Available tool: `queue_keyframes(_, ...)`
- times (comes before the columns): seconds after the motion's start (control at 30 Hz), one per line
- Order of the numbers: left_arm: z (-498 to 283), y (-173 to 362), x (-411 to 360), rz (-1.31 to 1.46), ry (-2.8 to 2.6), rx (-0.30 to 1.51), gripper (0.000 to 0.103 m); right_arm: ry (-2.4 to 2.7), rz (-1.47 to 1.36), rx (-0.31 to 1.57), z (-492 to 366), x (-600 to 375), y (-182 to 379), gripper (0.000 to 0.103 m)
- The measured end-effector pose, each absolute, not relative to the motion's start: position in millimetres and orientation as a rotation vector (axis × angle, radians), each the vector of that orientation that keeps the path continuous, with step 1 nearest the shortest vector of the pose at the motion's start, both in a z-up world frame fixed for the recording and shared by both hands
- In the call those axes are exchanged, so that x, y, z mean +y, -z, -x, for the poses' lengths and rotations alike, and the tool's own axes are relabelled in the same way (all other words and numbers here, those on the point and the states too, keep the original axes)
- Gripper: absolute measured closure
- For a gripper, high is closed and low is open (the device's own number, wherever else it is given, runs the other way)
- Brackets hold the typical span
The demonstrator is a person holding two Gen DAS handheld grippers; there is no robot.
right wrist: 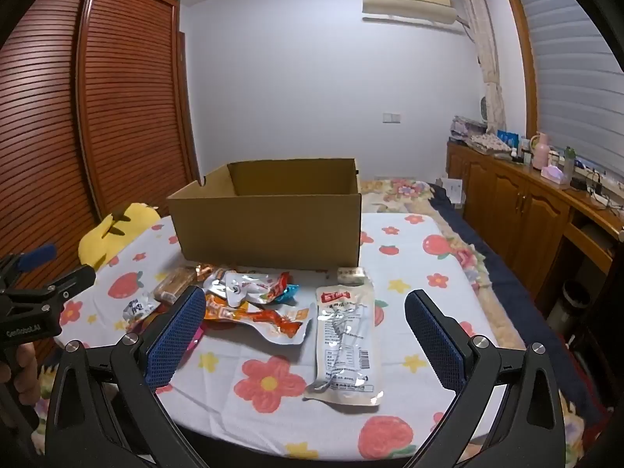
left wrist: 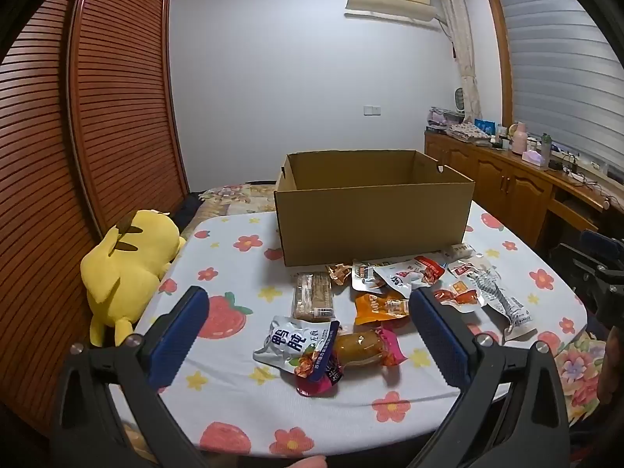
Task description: Organize snacks
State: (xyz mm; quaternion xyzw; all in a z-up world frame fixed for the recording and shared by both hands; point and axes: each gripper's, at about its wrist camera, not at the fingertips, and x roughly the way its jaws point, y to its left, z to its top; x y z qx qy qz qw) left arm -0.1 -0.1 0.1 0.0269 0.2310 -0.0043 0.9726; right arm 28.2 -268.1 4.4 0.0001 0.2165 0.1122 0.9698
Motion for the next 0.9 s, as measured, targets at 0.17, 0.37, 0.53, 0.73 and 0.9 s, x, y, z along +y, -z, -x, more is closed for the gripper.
queue_keyframes(0.17,0.2,-0.2,-0.2,-0.057,0.008,0.467,0.0,-0.227,0.001,0.441,-28.5,-267.9,-4.3,0.0)
queue_keyframes(0.37,0.0,0.0,-0.3,-0.055,0.009,0.467,0.0,-0.228,0.002,0.44,-28.2,-268.5,-4.6,0.0)
queue_keyframes(0.53,-0.6,0.3,-0.4,-0.055,0.008,0.467,0.0,-0.225,0.005,0.438,-27.8,-267.4,-4.3,0.0)
queue_keyframes(0.73,1.0,-3.3,0.6,-0.054,0.009,0.463,0.0,-0.224,0.007,0.437,-27.7,-267.3,-4.1,0.0)
queue_keyframes(0.9,1.3,-3.9,-0.1,-0.053,0.01,0.461,0.0,-0.224,0.007,0.436,-27.7,-267.6,-4.0,0.0)
